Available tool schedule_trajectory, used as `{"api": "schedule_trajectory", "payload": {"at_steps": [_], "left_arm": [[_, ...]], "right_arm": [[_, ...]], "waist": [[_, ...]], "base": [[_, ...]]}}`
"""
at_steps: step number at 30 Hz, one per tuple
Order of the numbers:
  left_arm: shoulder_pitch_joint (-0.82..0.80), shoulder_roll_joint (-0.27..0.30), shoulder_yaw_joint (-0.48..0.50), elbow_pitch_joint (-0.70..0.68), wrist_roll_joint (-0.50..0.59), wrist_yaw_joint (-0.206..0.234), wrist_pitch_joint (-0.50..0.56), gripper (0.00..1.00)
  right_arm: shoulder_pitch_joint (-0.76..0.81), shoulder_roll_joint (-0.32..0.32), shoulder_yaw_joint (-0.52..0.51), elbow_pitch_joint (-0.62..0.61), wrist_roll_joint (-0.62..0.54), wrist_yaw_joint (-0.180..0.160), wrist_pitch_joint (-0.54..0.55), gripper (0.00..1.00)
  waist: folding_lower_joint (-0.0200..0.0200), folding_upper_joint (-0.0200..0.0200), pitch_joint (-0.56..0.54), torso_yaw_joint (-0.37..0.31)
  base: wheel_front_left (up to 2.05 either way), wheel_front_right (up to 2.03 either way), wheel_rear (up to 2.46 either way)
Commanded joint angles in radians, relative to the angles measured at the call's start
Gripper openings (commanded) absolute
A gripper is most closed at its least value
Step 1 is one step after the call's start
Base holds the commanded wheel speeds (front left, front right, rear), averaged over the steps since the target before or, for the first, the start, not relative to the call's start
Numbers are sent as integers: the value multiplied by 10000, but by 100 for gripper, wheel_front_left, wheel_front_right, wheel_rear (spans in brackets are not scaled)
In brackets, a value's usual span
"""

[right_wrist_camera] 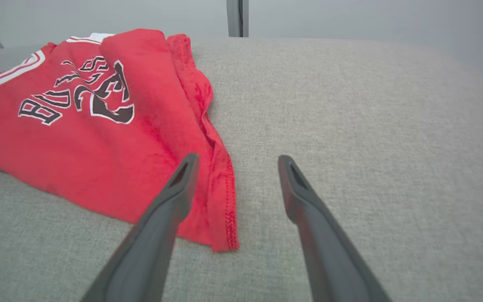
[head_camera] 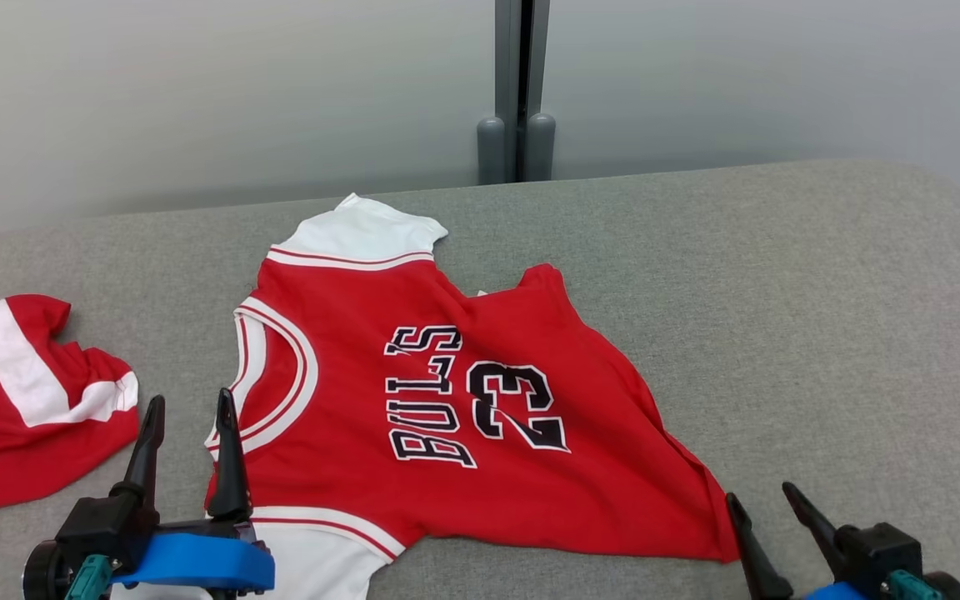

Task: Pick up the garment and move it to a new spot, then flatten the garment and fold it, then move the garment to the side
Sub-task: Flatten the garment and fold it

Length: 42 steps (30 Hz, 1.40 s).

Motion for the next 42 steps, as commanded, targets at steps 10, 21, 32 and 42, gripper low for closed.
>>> {"api": "schedule_trajectory", "payload": {"at_steps": [10,21,32,42], "left_arm": [[-345,-31,104,-92,157,-60,-45,100],[-1074,-44,-97,-130,156,-107,-45,100],[-1799,-57,-627,-52,-179,-134,-45,100],[-2202,-56,-1138,-106,-574,56,-45,100]], "right_arm": [[-2212,-634,140,-722,90,5,-82,100],[-6007,-1003,1058,1156,18,5,98,100],[-8277,-1578,1903,4299,-122,4,450,100],[-9222,-1778,2642,6960,137,4,589,100]], "waist": [[1,0,393,404],[1,0,1274,1194],[1,0,2022,2165],[1,0,2543,2802]], "base": [[0,0,0],[0,0,0],[0,0,0],[0,0,0]]}}
